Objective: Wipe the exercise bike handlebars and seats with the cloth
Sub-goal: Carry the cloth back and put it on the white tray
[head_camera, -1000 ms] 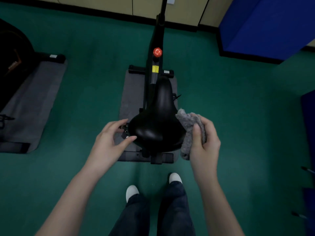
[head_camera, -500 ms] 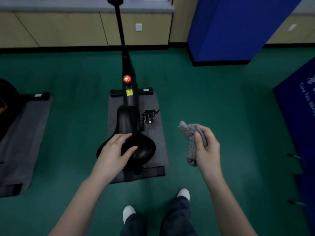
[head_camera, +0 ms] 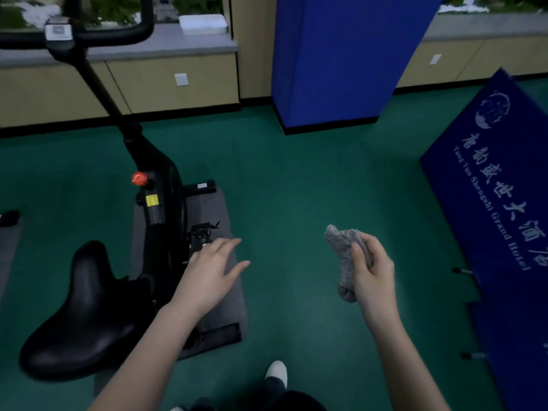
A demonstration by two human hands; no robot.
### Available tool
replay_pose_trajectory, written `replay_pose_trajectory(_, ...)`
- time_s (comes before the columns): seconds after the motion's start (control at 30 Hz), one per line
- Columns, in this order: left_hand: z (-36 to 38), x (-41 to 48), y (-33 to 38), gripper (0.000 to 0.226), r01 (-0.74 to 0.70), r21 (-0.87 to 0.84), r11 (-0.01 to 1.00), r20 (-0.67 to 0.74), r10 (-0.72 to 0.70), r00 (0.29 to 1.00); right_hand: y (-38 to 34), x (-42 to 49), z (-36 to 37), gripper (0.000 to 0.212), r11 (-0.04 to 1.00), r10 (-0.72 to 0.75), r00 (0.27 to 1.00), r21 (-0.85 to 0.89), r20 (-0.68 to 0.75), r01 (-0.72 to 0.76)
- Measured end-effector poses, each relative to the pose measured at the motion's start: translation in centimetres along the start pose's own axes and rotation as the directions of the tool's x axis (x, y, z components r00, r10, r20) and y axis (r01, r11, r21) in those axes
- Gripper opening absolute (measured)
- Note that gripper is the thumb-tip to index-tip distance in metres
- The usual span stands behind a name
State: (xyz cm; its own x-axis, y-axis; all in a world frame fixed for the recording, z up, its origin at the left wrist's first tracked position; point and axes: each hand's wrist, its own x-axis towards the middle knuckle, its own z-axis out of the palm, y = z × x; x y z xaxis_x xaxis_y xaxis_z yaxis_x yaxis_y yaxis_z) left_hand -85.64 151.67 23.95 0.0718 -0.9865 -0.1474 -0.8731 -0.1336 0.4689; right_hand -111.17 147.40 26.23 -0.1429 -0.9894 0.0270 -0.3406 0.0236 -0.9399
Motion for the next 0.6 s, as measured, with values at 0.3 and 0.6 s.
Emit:
replay_pose_trajectory(0.3,1.0,7.0,4.1,0.061,-0.005,0.139,0.990,0.060,-0.004,0.998,0.4,6.8,-2.3,0.021,0.999,0.040,0.999,0.029,-0.018,-0.039)
replay_pose_trajectory(0.6,-0.1,17.7,2.3,0.061,0.077,0.105,0.992,0.022,-0.079,0.997,-1.2,17.7,2.6,0.018,0.997,-0.055,0.995,-0.048,0.078,0.059)
